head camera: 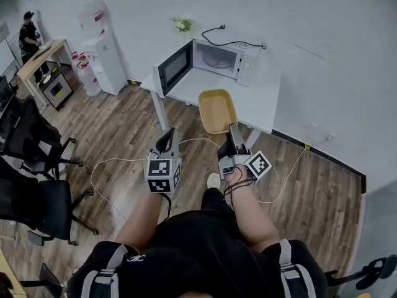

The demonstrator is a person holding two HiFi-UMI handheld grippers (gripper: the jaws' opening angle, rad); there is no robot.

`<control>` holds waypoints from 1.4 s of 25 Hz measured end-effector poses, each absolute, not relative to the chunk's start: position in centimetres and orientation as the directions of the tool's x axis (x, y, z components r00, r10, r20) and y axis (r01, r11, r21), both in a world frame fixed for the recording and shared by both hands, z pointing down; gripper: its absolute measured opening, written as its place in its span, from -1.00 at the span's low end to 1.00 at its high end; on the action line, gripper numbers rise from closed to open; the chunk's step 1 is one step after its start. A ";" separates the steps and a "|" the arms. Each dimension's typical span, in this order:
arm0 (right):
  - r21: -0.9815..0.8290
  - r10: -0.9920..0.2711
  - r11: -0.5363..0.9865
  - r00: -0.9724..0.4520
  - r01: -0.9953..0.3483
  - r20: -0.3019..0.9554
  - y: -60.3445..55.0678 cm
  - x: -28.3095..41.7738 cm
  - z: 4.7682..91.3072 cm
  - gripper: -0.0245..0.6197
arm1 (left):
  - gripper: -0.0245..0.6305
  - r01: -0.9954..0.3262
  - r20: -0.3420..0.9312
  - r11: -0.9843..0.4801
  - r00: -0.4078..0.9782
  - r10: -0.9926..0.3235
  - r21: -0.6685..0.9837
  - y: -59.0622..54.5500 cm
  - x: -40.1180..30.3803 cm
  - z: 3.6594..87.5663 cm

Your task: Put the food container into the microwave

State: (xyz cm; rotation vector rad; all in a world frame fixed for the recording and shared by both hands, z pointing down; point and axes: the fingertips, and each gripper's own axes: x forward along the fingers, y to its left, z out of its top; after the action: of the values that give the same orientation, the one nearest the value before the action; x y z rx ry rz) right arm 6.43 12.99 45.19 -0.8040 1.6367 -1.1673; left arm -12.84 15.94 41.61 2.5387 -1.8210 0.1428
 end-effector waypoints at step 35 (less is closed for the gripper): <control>-0.978 -0.920 0.176 -0.335 0.112 -0.204 -34.7 12.9 54.0 -0.23 | -0.89 -0.958 0.225 -0.280 0.261 -0.939 -0.059 -30.9 -6.5 46.1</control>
State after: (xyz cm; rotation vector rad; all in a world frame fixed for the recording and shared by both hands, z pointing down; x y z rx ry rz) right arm 12.86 -34.70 54.00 -0.8168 1.4840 -1.3436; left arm -6.52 -30.92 46.07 2.4216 -1.8280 0.3314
